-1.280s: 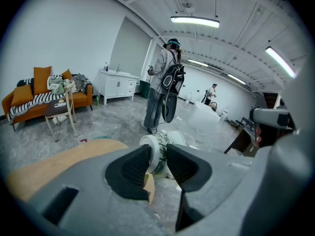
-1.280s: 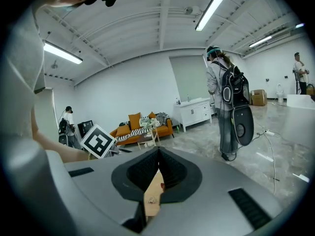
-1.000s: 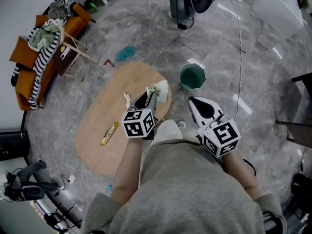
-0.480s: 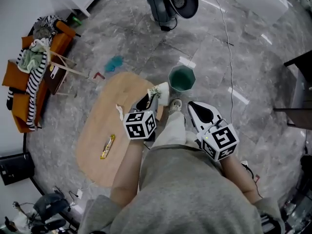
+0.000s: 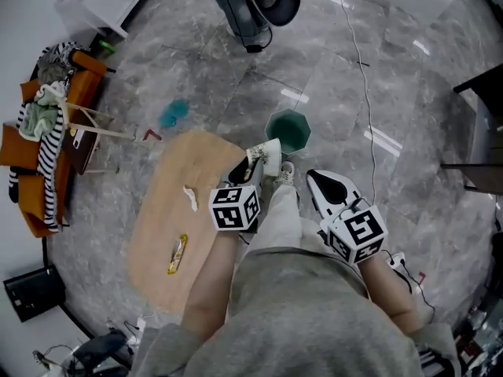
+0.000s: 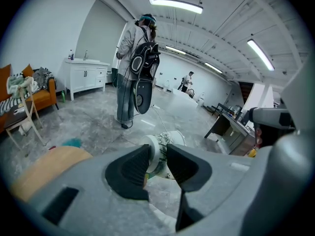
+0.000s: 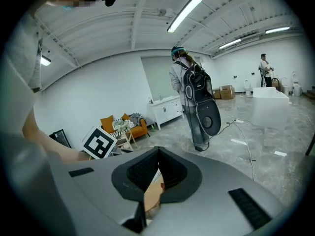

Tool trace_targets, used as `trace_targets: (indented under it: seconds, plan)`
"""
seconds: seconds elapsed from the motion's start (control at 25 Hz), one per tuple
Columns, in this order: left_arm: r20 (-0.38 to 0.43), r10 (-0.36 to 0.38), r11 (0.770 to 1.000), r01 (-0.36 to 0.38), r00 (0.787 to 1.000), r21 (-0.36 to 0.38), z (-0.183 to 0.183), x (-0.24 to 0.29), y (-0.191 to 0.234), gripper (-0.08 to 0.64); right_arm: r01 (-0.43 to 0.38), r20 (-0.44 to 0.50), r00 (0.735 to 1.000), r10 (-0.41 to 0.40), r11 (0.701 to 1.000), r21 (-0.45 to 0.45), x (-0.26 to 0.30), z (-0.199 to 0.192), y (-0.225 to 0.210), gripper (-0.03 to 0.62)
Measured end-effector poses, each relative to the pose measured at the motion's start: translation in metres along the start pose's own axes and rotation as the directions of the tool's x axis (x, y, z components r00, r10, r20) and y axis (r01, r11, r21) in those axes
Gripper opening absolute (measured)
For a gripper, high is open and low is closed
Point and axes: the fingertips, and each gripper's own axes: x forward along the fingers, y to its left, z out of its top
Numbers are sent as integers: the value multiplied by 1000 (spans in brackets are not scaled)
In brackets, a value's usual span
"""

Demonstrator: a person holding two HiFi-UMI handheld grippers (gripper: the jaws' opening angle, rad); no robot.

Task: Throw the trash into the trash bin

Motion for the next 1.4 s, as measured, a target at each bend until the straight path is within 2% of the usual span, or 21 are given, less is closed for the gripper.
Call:
trace_targets:
  seconds: [0.52, 1.16, 1.32, 1.4]
  plan:
    - [-75, -38, 999, 38, 996, 6, -2, 75, 19, 121, 51, -60, 997, -47, 996, 69, 48, -16, -40, 8]
    - [-163, -63, 997, 68, 985, 25, -33, 169, 37, 121, 119, -112, 988, -103, 982, 144, 83, -55, -93, 8]
    - [-176, -68, 997, 74, 982, 29, -38, 191, 41, 121, 142, -153, 981, -116, 975, 173, 91, -65, -101, 8]
    - [-186, -71, 997, 77, 980, 29, -43, 202, 44, 121, 139, -139, 984, -115, 973, 184, 96, -69, -105, 8]
